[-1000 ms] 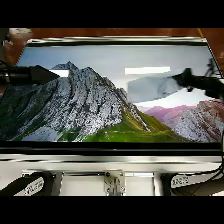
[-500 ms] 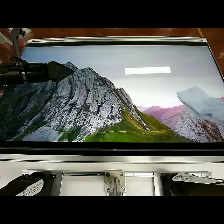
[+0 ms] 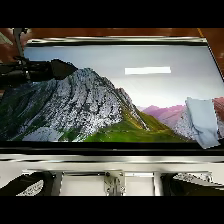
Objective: Fold the shirts.
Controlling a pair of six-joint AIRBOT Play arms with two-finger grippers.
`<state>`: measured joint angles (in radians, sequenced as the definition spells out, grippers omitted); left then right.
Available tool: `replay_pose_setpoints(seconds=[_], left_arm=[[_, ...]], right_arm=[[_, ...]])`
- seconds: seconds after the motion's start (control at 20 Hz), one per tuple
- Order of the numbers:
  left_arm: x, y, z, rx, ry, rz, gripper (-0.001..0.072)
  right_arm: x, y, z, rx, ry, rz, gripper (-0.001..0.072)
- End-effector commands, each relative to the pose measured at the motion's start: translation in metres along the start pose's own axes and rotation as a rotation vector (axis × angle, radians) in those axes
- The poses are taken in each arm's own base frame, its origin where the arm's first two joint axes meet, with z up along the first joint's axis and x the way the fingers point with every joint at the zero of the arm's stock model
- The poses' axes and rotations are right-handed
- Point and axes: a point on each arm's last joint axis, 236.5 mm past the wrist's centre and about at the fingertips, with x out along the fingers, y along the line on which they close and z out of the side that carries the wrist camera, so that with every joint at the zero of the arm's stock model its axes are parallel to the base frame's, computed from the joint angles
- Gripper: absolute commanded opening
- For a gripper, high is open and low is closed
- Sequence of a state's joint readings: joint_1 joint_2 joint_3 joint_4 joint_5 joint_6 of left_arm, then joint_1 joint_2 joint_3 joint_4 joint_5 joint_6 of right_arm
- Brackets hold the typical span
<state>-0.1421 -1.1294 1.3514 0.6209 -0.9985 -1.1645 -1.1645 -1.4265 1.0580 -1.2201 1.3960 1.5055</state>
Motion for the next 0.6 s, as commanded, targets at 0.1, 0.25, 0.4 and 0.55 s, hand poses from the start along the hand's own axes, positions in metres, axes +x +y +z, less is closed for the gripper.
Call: replay_pose_setpoints(seconds=[0.1, 0.25, 0.4, 0.55], left_arm=[[0.0, 0.0, 0.0, 0.001, -0.002, 0.0, 0.0042], [0.0, 0.0, 0.0, 0.001, -0.002, 0.0, 0.0042], [0.0, 0.0, 0.0, 0.001, -0.002, 0.0, 0.0042], [0.0, 0.0, 0.0, 0.001, -0.002, 0.0, 0.0042]], right_arm=[[0.004, -0.048, -0.029, 0.021, -0.015, -0.18, 0.0072], [0.016, -0.045, -0.035, 0.037, -0.014, -0.153, 0.0074], [0.024, -0.056, -0.042, 0.034, 0.004, -0.187, 0.0088], [0.006, -0.081, -0.043, -0.017, 0.013, -0.314, 0.0293]])
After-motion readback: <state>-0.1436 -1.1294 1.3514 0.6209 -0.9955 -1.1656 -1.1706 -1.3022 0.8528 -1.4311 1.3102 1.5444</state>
